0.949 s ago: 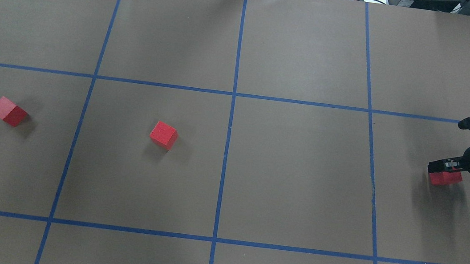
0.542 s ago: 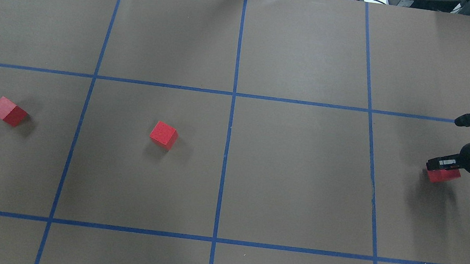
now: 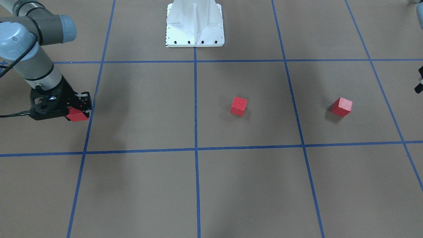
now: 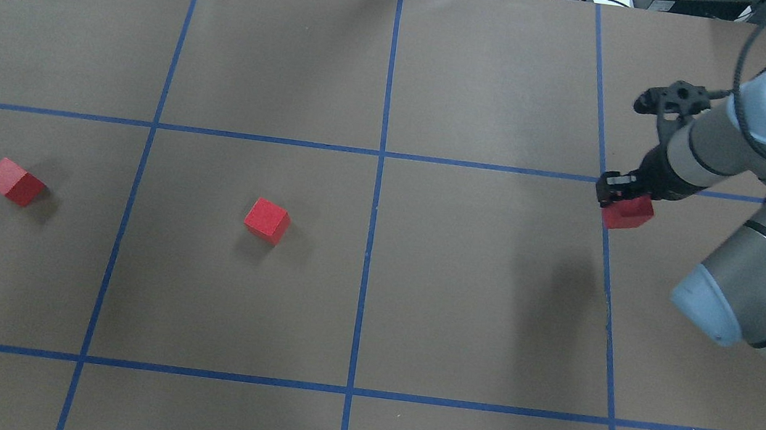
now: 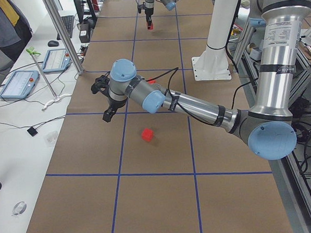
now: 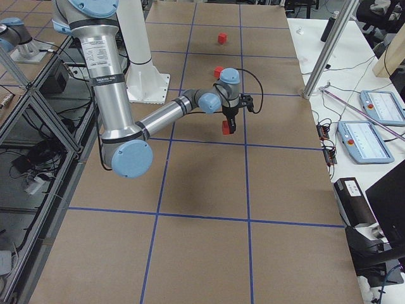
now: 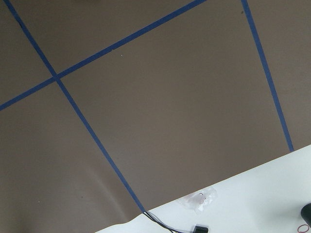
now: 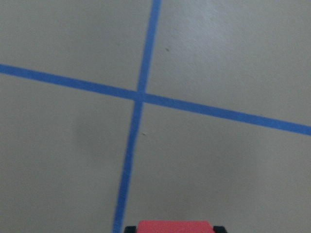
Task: Form red blocks into L shape at center
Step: 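Carry the red cube with the right gripper to the table center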
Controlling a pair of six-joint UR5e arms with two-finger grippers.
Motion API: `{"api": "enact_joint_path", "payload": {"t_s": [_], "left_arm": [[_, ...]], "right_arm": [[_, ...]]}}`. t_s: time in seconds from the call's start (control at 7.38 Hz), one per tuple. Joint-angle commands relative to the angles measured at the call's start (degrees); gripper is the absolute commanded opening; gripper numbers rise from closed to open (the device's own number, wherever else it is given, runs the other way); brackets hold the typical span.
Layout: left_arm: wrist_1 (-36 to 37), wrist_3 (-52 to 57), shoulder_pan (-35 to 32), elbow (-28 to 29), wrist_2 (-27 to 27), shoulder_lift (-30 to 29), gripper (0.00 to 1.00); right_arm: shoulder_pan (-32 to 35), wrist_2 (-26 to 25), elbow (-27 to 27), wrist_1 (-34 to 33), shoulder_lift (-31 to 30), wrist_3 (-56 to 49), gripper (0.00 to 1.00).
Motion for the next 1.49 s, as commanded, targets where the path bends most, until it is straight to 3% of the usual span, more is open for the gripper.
{"api": "enact_joint_path", "payload": {"t_s": [0.0, 0.14, 0.54, 0.81, 1.36], "left_arm": [[0.0, -0.8, 0.0, 0.0, -0.1, 0.0, 1.00], [0.0, -1.3, 0.0, -0.6, -0.1, 0.0, 1.00], [0.0, -1.3, 0.0, -0.5, -0.1, 0.0, 1.00], [0.0, -1.3, 0.1, -0.5, -0.1, 0.0, 1.00], [0.0, -1.2, 0.0, -0.4, -0.1, 0.4, 1.00]], "right_arm": [[-6.6, -2.2, -1.0, -5.1, 11.9, 10.9, 0.00], [-9.5, -4.3, -4.6, -5.6, 17.7, 19.2, 0.00], [-16.8, -11.4, -18.4, -5.6, 31.5, 29.5, 0.00], [-20.4, -14.1, -22.0, -5.2, 33.6, 29.8, 0.00], [-23.0, -14.6, -22.5, -5.1, 32.4, 30.8, 0.00]]}}
